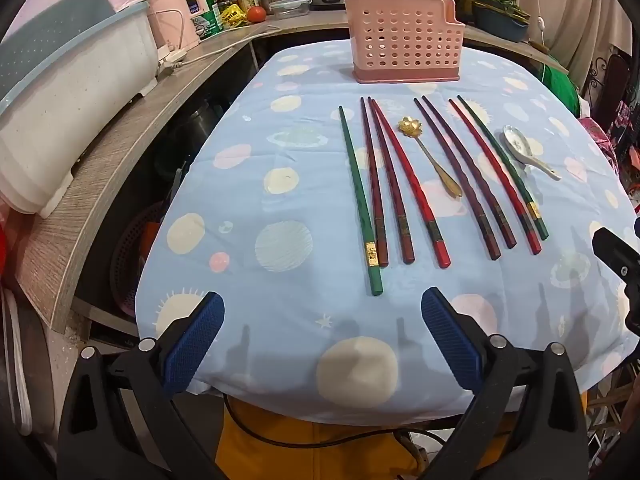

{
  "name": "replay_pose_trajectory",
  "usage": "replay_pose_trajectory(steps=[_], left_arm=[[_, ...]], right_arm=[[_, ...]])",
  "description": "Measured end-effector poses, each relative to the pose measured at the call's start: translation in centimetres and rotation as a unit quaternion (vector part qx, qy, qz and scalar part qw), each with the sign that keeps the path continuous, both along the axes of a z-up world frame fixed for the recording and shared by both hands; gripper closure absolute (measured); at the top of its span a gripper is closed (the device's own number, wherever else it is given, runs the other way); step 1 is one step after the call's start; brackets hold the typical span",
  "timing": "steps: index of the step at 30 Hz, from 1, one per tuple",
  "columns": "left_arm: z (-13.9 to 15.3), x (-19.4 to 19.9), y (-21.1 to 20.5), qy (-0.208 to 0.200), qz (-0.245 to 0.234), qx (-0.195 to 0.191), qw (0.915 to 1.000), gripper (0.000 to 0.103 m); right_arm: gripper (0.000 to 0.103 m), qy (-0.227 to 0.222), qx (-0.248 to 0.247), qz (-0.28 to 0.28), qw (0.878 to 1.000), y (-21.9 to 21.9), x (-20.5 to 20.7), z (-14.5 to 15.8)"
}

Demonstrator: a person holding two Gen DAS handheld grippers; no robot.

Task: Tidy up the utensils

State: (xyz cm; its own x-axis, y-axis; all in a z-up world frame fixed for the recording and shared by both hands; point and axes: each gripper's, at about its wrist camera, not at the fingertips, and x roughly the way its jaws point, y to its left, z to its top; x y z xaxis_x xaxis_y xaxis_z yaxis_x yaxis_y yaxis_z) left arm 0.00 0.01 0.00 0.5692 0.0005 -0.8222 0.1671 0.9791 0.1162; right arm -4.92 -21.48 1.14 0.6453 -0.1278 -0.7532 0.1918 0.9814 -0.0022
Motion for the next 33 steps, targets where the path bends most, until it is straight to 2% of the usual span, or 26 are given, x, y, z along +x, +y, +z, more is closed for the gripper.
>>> replay_pose_trajectory(steps=[33], left_arm=[[0.30, 0.14, 0.17, -0.006, 0.002, 0.000, 1.0000, 0.009]], right_arm=[[0.007, 0.000, 0.005, -0.002, 1.000, -0.11, -0.02, 0.01]])
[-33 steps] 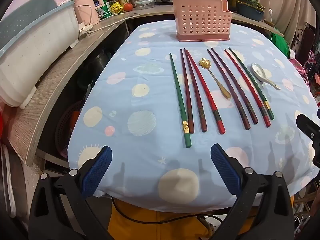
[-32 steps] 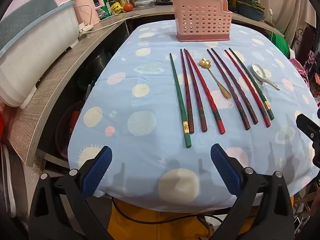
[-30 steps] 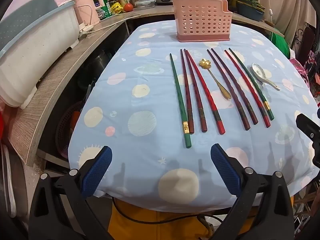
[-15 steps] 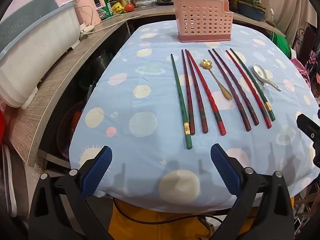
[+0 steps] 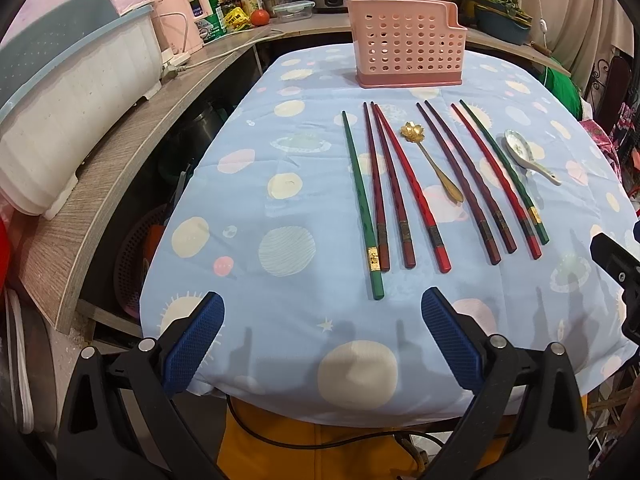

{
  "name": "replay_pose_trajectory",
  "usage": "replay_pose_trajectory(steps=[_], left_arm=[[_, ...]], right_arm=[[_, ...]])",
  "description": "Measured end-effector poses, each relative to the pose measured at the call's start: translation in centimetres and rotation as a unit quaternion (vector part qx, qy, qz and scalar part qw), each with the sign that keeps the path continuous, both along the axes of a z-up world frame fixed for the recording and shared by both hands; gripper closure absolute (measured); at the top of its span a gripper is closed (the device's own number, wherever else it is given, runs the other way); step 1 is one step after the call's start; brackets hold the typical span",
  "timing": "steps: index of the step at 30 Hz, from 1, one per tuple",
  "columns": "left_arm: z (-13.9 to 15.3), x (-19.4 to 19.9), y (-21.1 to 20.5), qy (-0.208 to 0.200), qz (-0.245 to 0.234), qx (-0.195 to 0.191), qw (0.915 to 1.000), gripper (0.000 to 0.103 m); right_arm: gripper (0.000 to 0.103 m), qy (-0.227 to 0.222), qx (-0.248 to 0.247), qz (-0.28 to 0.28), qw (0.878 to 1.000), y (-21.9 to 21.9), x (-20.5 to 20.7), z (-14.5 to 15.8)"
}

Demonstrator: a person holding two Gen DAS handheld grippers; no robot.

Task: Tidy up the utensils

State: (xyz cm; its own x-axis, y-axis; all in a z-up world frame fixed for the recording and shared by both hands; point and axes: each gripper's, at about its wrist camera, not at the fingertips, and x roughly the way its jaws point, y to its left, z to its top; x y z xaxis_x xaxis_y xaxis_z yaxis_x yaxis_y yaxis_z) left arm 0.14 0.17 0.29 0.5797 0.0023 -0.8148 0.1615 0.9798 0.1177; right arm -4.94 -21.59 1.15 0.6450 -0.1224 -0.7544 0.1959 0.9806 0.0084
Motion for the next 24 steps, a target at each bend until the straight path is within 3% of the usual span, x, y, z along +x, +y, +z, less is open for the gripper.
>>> replay_pose_trajectory(steps=[24], left_arm=[[0.09, -0.13, 0.19, -0.002, 0.002, 0.000, 1.0000, 0.009]], right_arm=[[0.007, -0.002, 0.002, 0.001, 1.000, 0.19, 0.09, -0.07]])
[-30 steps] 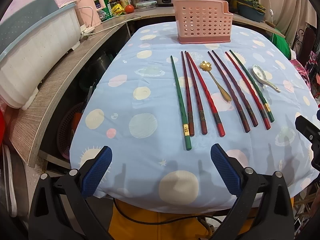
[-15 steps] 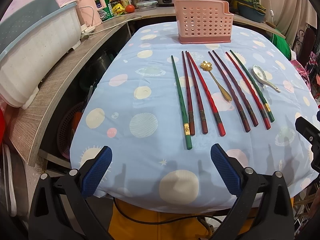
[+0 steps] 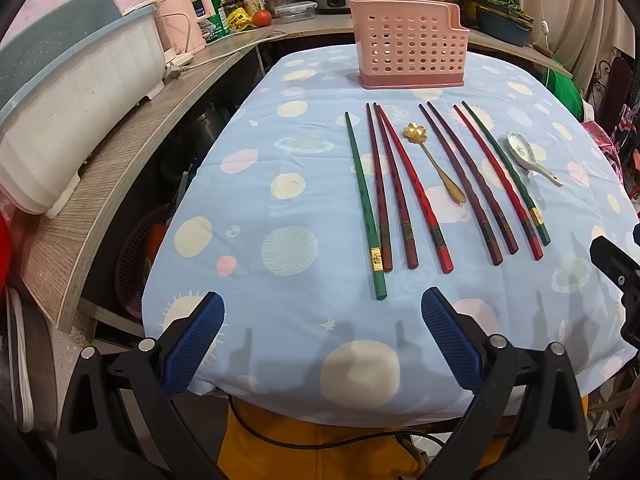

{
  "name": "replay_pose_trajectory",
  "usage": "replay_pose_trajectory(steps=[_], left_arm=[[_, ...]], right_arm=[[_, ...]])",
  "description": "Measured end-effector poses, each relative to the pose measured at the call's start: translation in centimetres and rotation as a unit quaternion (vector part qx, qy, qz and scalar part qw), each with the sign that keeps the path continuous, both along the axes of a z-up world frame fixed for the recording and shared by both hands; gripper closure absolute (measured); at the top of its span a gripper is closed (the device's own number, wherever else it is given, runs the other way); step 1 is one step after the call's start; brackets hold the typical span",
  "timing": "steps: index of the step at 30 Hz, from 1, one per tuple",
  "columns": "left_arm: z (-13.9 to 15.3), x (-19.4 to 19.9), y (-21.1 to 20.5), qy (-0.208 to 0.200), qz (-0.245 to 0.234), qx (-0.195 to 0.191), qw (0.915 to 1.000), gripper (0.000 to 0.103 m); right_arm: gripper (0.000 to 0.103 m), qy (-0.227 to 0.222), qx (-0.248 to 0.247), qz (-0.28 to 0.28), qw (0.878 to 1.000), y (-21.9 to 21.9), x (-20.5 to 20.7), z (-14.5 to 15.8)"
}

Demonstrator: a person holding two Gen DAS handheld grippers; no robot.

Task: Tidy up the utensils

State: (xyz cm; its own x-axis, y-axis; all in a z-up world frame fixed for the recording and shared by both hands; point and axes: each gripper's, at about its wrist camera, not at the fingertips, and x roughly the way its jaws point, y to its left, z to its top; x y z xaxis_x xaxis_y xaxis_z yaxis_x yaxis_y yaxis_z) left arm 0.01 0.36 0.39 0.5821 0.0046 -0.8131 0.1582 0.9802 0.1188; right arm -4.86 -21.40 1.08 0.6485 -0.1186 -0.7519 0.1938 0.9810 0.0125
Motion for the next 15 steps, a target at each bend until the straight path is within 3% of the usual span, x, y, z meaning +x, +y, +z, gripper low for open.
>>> replay_pose_trajectory(steps=[15], left_arm=[[0.01, -0.02, 0.02, 0.000, 0.000, 0.000, 1.0000, 0.009]], right_arm=[[0.007, -0.001, 0.001, 0.001, 1.000, 0.42, 0.05, -0.01]])
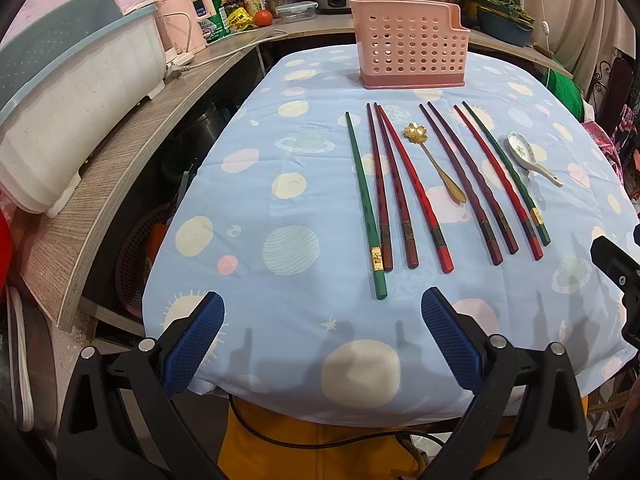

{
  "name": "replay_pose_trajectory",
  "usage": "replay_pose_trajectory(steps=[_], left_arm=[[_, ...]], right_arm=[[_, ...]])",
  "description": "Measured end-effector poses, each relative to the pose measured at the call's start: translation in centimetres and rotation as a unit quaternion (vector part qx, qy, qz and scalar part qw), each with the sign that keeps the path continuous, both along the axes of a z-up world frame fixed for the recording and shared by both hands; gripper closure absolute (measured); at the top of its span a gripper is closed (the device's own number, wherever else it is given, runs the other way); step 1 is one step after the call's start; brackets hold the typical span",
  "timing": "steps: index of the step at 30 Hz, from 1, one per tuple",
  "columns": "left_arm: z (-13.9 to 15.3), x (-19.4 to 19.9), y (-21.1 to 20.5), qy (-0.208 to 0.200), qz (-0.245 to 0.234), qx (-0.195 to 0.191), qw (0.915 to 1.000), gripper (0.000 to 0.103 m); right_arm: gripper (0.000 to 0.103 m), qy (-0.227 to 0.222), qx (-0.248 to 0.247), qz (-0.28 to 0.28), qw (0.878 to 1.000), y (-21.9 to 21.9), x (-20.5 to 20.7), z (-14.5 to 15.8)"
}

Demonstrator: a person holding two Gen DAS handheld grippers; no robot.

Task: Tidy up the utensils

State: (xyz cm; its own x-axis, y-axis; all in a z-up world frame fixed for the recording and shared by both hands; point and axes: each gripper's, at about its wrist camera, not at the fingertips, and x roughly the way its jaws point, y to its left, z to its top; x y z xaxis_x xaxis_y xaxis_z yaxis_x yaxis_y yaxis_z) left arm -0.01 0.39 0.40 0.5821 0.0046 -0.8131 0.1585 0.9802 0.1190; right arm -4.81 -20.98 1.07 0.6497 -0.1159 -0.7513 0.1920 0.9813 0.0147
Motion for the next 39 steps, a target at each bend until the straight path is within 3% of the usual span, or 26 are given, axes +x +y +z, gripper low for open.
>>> replay_pose_trajectory(steps=[25, 39], left_arm=[[0.0, 0.0, 0.1, 0.002, 0.000, 0.000, 1.0000, 0.009], [-1.6, 1.6, 0.2, 0.036, 0.002, -0.015, 0.9992, 0.009]], right_arm=[[0.007, -0.001, 0.002, 0.005, 1.000, 0.0, 0.1, 0.1], [0.007, 0.000, 0.004, 0.004, 1.000, -0.1, 0.2, -0.1]])
